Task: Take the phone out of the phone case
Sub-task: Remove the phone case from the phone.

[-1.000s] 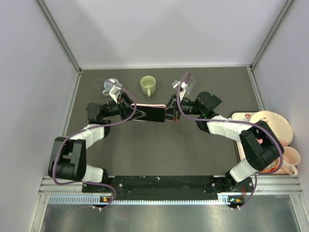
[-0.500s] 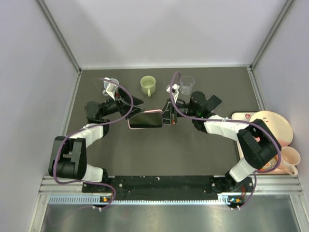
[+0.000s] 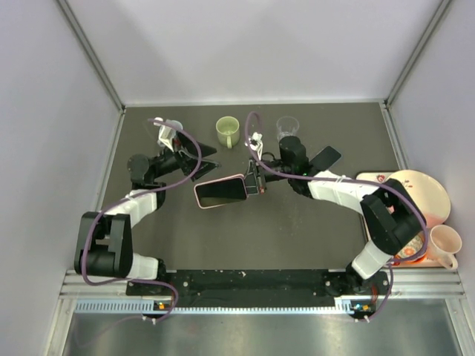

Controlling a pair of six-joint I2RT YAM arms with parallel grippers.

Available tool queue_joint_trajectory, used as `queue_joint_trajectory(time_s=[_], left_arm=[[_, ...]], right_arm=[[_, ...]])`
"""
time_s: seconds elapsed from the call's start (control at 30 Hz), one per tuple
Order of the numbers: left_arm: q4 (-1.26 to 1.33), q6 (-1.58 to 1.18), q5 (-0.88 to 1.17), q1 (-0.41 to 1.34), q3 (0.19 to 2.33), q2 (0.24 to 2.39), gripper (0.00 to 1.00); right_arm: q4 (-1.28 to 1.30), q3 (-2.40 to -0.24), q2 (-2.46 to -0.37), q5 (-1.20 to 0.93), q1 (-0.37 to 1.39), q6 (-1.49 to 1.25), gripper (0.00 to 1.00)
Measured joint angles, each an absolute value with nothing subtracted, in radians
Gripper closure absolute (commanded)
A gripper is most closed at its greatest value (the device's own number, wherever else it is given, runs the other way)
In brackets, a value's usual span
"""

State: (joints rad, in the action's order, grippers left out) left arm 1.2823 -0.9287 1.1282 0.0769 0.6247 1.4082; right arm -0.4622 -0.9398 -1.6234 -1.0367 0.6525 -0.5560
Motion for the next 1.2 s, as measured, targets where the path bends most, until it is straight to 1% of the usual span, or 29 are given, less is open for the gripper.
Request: queue_joint_trajectory(time_s=[0.1, 0.2, 0.47, 0.67, 0.9, 1.2], left_arm=[[1.238, -0.887, 1.128, 0.074, 0.625, 1.377, 0.01], [1.129, -0.804, 1.122, 0.073, 0.634, 1.317, 0.01], [0.76, -0.466, 1.057, 0.078, 0.719, 1.132, 0.01], [0.506, -0.196, 1.046, 0.103, 0.794, 1.084, 0.01], [0.239, 0.131, 0.975, 0.209, 0.823, 1.077, 0.01], [0.019, 0.428, 0.847, 0.356, 0.839, 1.077, 0.01]], right_arm=[[-0.379, -0.979, -1.637, -1.022, 0.653, -0.517, 1.0], [-0.308, -1.016, -1.655, -1.007, 0.652, -0.487, 1.0], [-0.202, -1.036, -1.681, -0.992, 0.645, -0.453, 1.0], [-0.192, -1.036, -1.681, -0.994, 0.617, -0.465, 1.0], [-0.16, -1.061, -1.681, -0.997, 0.601, -0.472, 1.0], [-0.131, -1.082, -1.685, -1.011, 0.599, -0.472, 1.0]])
